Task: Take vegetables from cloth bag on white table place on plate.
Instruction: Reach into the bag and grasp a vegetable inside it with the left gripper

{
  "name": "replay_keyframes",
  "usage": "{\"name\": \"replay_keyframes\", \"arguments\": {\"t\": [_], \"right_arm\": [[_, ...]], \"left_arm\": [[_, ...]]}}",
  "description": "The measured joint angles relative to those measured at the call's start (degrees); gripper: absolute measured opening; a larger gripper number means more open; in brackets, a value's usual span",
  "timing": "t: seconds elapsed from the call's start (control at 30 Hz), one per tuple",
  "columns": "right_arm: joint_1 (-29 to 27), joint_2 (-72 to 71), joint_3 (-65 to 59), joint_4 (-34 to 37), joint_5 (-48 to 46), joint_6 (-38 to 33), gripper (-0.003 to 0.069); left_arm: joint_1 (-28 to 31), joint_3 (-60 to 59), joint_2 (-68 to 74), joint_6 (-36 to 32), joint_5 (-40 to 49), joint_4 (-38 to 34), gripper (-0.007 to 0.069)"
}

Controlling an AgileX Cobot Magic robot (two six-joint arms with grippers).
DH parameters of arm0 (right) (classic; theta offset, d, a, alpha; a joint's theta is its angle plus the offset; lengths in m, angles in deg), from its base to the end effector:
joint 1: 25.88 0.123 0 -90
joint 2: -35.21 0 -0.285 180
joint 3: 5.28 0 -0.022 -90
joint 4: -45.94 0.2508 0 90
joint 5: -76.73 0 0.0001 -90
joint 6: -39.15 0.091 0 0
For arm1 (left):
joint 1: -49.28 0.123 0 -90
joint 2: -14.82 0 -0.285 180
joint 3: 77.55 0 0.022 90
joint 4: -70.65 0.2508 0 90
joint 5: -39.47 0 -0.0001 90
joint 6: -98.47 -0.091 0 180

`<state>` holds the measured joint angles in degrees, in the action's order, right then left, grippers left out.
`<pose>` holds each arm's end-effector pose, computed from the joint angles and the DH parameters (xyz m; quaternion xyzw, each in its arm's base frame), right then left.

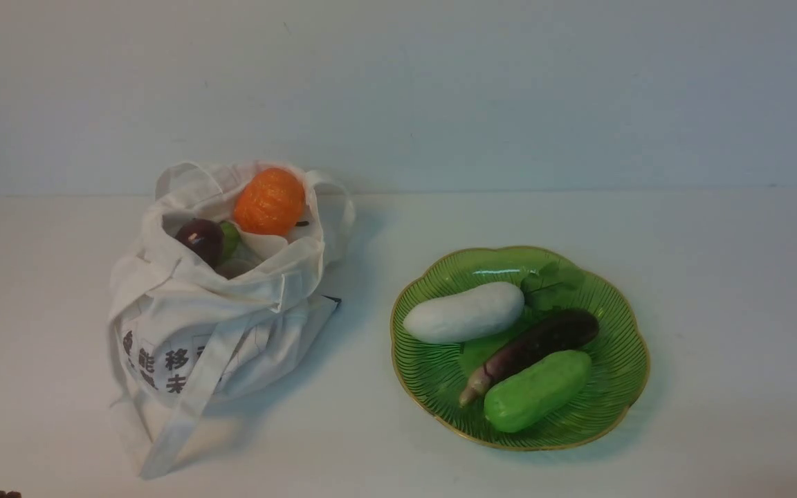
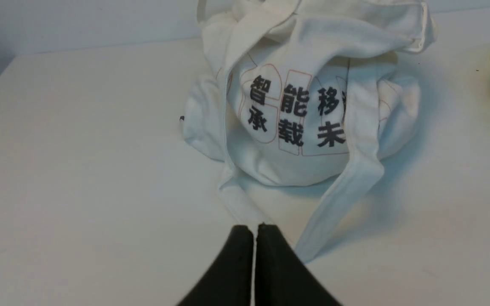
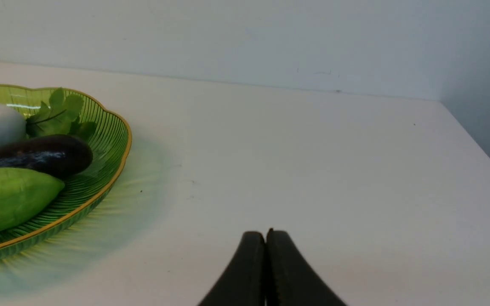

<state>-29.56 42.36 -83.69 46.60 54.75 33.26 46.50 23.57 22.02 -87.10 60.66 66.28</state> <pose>0.0522 -0.0030 0.1723 -0.0125 0.8065 -0.0444 0.5894 0.0526 -0.0051 0.1708 0.0382 0.8040 -0.0177 0.5931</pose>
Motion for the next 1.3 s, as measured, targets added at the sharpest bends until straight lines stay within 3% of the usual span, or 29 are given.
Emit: {"name": "replay_keyframes", "arguments": {"t": [0.23, 0.37, 0.43, 0.47, 0.6, 0.63, 0.73, 0.83, 0.9, 1.03, 1.17, 1.2, 1.3], "right_arm": [[0.0, 0.0, 0.0, 0.0, 0.0, 0.0, -0.0015], [0.0, 0.0, 0.0, 0.0, 0.0, 0.0, -0.0015], [0.0, 0.0, 0.0, 0.0, 0.0, 0.0, -0.0015], [0.0, 0.0, 0.0, 0.0, 0.0, 0.0, -0.0015], [0.0, 0.0, 0.0, 0.0, 0.0, 0.0, -0.0015], [0.0, 0.0, 0.0, 0.0, 0.0, 0.0, -0.0015], [0.0, 0.0, 0.0, 0.0, 0.0, 0.0, -0.0015], [0.0, 0.0, 0.0, 0.0, 0.0, 0.0, -0.0015], [0.0, 0.0, 0.0, 0.0, 0.0, 0.0, -0.0015], [0.0, 0.0, 0.0, 0.0, 0.0, 0.0, -0.0015], [0.0, 0.0, 0.0, 0.0, 0.0, 0.0, -0.0015], [0.0, 0.0, 0.0, 0.0, 0.0, 0.0, -0.0015], [0.0, 0.0, 0.0, 0.0, 0.0, 0.0, -0.0015]], "left_arm": [[0.0, 0.0, 0.0, 0.3, -1.2, -0.9, -0.0005], [0.0, 0.0, 0.0, 5.2, -8.1, -12.0, -0.0005], [0.0, 0.0, 0.0, 9.3, -13.5, -22.6, -0.0005], [0.0, 0.0, 0.0, 9.7, -14.2, -23.4, -0.0005], [0.0, 0.0, 0.0, 11.8, -21.2, -39.8, -0.0005], [0.0, 0.0, 0.0, 12.0, -21.7, -40.5, -0.0005], [0.0, 0.0, 0.0, 12.7, -30.6, -52.2, -0.0005], [0.0, 1.8, 0.0, 13.2, -37.6, -56.1, -0.0005], [0.0, 4.2, 0.0, 12.3, -38.3, -55.0, -0.0005], [0.0, 18.8, 4.4, 3.7, -32.1, -39.7, -0.0005], [0.0, 33.2, 17.4, -2.4, -12.1, -26.6, -0.0005], [0.0, 38.4, 23.6, -3.4, -3.4, -23.0, -0.0005], [0.0, 47.7, 36.2, -4.6, 13.2, -19.1, -0.0005]]}}
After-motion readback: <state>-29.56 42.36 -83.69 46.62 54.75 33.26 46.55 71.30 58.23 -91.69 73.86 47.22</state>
